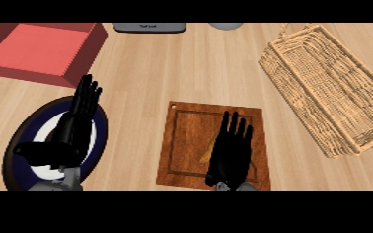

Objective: Pick the croissant from the cutting board and place it in the basket

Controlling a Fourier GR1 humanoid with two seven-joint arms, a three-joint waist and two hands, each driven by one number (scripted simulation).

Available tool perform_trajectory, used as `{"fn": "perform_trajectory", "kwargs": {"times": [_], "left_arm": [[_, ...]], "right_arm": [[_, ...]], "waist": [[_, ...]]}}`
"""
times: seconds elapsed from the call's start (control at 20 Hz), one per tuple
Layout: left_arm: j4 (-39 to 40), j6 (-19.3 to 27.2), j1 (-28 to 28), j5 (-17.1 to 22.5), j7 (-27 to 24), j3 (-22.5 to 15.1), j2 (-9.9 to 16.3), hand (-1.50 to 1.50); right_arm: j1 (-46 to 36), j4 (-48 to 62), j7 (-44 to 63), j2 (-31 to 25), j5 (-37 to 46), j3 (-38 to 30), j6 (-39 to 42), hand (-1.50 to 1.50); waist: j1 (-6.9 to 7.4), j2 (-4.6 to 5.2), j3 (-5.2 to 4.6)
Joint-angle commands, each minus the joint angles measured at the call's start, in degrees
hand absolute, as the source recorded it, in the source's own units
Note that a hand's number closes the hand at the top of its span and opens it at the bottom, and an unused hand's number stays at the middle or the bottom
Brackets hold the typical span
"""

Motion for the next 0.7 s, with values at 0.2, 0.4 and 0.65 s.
{"fn": "perform_trajectory", "kwargs": {"times": [0.2,0.4,0.65], "left_arm": [[-1.5,-2.0,2.6,0.7,-0.9,0.6,0.7,0.00],[0.3,-0.1,-2.3,-0.5,1.5,0.8,-0.6,0.00],[2.5,-1.7,-1.6,0.0,0.3,2.2,-0.5,0.00]], "right_arm": [[-4.4,5.0,13.9,1.1,-2.0,-0.1,-4.9,-1.50],[-3.7,7.7,10.6,1.1,-5.7,-1.2,-4.7,1.50],[-6.1,10.0,9.9,1.1,-6.2,3.0,-2.3,1.50]], "waist": [[0.54,0.05,0.00],[-0.05,0.14,0.03],[-0.22,0.09,-0.01]]}}
